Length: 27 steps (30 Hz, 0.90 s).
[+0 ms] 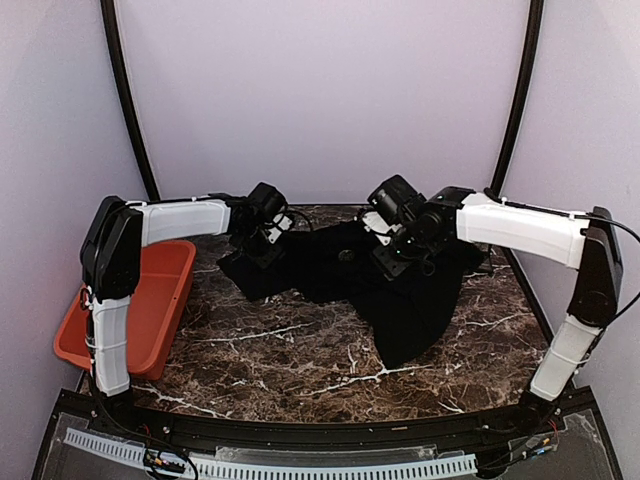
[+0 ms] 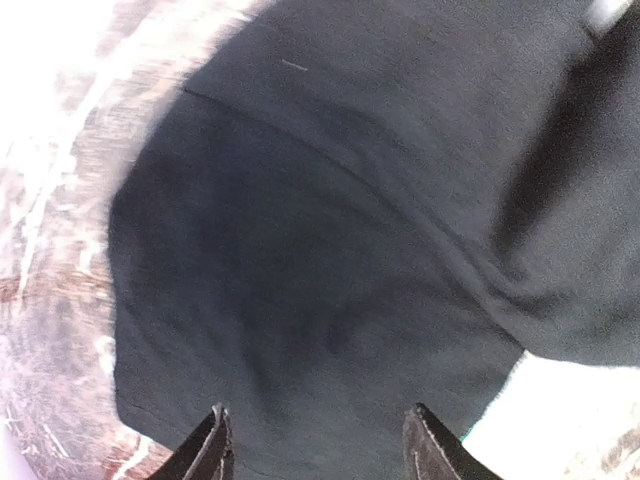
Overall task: Pin the brooch onto the clothing
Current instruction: Flatten out the clothing with brooches at the center of the board.
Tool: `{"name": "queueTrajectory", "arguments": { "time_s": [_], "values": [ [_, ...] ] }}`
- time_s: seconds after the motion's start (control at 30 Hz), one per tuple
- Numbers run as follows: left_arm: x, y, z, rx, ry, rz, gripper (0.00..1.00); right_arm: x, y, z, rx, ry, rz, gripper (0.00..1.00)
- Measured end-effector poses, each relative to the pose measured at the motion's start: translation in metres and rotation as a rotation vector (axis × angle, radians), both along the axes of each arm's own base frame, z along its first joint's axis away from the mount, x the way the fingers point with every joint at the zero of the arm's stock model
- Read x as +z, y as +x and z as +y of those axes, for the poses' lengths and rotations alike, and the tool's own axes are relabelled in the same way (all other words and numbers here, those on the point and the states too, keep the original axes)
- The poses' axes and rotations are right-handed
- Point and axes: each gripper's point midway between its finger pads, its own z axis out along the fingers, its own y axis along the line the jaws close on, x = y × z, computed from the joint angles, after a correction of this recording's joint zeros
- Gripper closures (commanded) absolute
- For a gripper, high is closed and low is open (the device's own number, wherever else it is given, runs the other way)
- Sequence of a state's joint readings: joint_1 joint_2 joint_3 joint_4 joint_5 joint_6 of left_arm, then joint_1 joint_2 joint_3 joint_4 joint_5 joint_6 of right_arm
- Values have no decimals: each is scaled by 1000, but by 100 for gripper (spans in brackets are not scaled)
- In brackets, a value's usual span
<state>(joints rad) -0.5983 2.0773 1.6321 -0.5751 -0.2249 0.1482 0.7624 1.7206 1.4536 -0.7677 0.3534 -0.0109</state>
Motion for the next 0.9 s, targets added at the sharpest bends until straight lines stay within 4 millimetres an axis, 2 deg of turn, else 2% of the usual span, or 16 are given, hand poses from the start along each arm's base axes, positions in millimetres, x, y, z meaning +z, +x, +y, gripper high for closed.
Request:
{"name": "queueTrajectory", "arguments": {
  "time_s": [0.07, 0.13, 0.23, 0.43, 0.5, 0.6, 0.67, 0.8, 0.9],
  "values": [
    [7, 12, 5, 30, -18, -23, 42, -10, -22, 27, 85, 25, 27, 38],
    [10, 21, 9, 53, -25, -41, 42, -28, -36, 39, 125, 18, 70, 37],
    [10, 31, 12, 80, -27, -63, 42, -60, -46, 46, 137, -28, 130, 37],
    [11, 47, 4, 106, -38, -105, 42, -120, -57, 52, 132, -118, 218, 36],
    [12, 54, 1, 115, -41, -124, 42, -131, -59, 53, 128, -131, 236, 37],
    [10, 63, 0, 130, -33, -147, 42, -133, -58, 58, 122, -116, 229, 40],
    [6, 69, 1, 139, -20, -161, 42, -133, -57, 59, 118, -108, 228, 49],
    [-9, 73, 2, 146, 33, -177, 41, -136, -58, 64, 119, -86, 238, 83],
    [-23, 74, 0, 124, 110, -197, 41, -139, -61, 69, 124, -58, 260, 98]
  ]
}}
